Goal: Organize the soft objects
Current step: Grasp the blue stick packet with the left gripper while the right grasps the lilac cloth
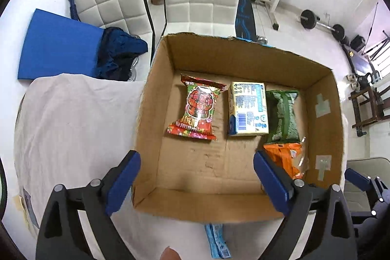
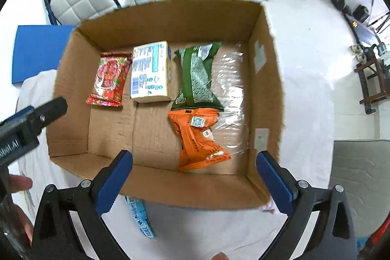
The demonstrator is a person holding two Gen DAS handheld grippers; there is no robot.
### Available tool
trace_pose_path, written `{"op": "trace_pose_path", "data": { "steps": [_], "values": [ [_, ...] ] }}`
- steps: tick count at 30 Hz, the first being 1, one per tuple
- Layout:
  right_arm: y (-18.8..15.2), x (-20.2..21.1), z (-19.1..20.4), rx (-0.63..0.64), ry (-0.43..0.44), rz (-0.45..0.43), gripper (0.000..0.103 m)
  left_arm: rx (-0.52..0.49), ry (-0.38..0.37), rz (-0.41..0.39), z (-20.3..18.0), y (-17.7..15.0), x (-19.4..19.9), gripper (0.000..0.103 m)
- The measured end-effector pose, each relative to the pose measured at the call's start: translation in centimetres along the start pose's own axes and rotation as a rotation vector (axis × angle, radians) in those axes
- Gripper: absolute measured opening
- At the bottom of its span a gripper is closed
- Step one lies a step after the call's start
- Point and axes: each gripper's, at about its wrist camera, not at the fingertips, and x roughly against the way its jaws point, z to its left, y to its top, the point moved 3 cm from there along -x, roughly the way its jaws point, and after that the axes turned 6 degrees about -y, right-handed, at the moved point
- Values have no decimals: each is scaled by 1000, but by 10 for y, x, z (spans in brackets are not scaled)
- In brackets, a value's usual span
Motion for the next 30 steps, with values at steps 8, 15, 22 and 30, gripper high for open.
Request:
{"op": "trace_pose_path", "data": {
  "steps": [8,15,22,30],
  "values": [
    [-24,61,-11,-5,-38,-136,103,-14,3,-102,-11,-30,54,95],
    [-43,105,-13,-2,-21,-212,103,-18,6,-175,-23,-47,97,95],
    [-56,123,-15,-7,15,-216,103,-6,21,-195,-27,-62,114,95],
    [-71,52,-95,-175,-10,-28,103,74,68,-69,-23,-91,59,95]
  ]
}}
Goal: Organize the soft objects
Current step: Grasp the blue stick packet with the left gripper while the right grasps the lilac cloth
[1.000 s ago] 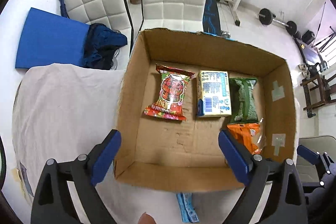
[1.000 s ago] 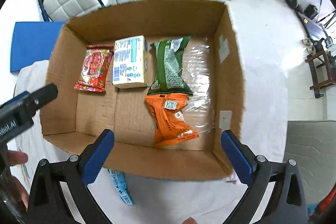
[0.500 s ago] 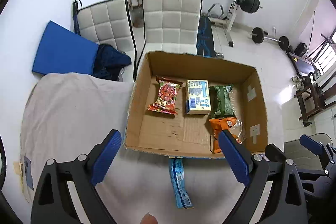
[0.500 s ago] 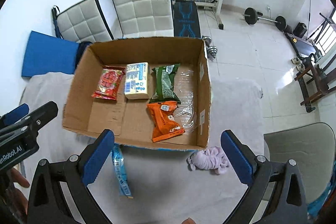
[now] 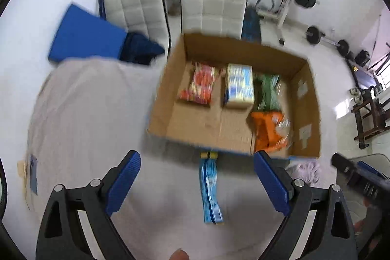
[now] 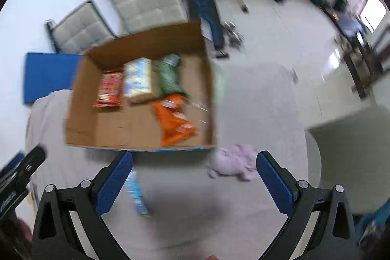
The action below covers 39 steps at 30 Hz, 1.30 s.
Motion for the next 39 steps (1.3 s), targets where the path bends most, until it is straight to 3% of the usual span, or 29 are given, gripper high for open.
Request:
{"op": "trace_pose_path", "data": {
  "steps": [6,11,16,18,20,23,28,29,30,32,33,35,37,39],
  "values": [
    [-17,-96,-37,-76,21,237,103,37,32,164,3,-35,-75,95],
    [-32,-139,-57,-261,95,324,103,132,-33,292,16,-59,-126,95],
    [-39,-161,-70,-384,143,315,100,173,-44,361,25,-74,-158,95],
    [-42,-167,-72,-396,149,302,86,180,-50,382,26,-78,-169,95],
    [-46,-167,-75,-413,179,287,80,189,-67,394,24,-81,-176,95],
    [-53,-158,-77,-392,211,299,62,176,-88,409,19,-83,-185,95],
    [-67,-141,-60,-149,180,376,56,92,-61,429,3,-83,-201,95],
    [-73,-139,-55,-100,187,404,43,71,-57,422,-3,-82,-202,95],
    [-82,-136,-50,-41,178,435,43,41,-50,415,-7,-82,-203,90],
    [-93,-133,-41,62,133,463,43,-10,-29,414,-14,-82,-206,70],
    [-99,-133,-38,73,116,463,43,-32,-21,422,-17,-85,-207,54],
    [-104,-136,-36,66,116,468,44,-53,-23,423,-21,-87,-207,49],
    [-109,-136,-41,-3,119,452,45,-69,-24,427,-24,-90,-205,32],
    [-104,-140,-47,-93,145,436,50,-74,-28,441,-25,-99,-202,28]
  ]
}}
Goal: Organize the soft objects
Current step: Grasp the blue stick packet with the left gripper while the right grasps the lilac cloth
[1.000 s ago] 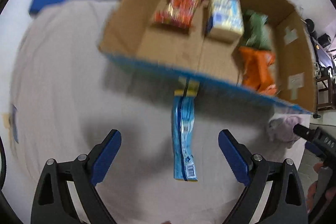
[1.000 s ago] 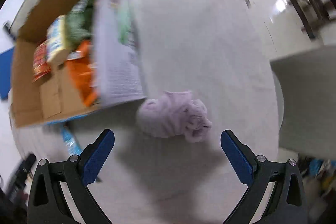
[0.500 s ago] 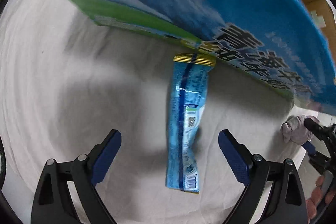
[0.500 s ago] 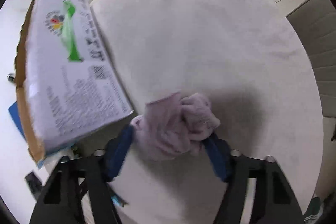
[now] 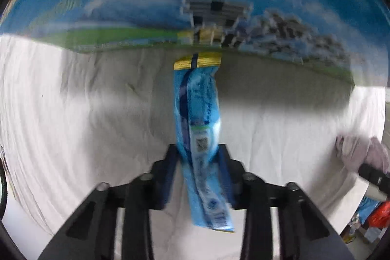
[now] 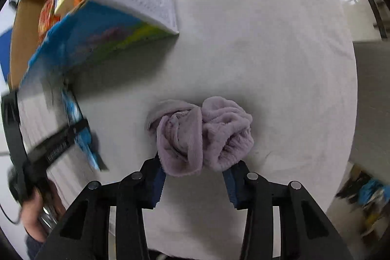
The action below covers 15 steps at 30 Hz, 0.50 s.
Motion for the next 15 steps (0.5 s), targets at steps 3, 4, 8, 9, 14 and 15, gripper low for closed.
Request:
{"op": "trace_pose_path", "data": {
  "steps": [3,4,8,9,14,15],
  "values": [
    [-2,-1,-16,-140,93,-28,62,3,-4,14,-2,-17,-3,28],
    [-2,-3,-22,-191,135,-32,62,3,-3,13,-2,-21,-4,28],
    [11,-16,-42,-348,242,-47,65,1,7,9,-7,-32,-7,28],
    [14,-17,-44,-364,250,-55,65,5,9,5,-7,-34,-8,28],
    [24,-16,-47,-368,222,-95,64,24,4,-8,-15,-34,-19,28],
    [27,-16,-46,-366,210,-95,64,22,6,-11,-21,-34,-23,28]
  ]
}}
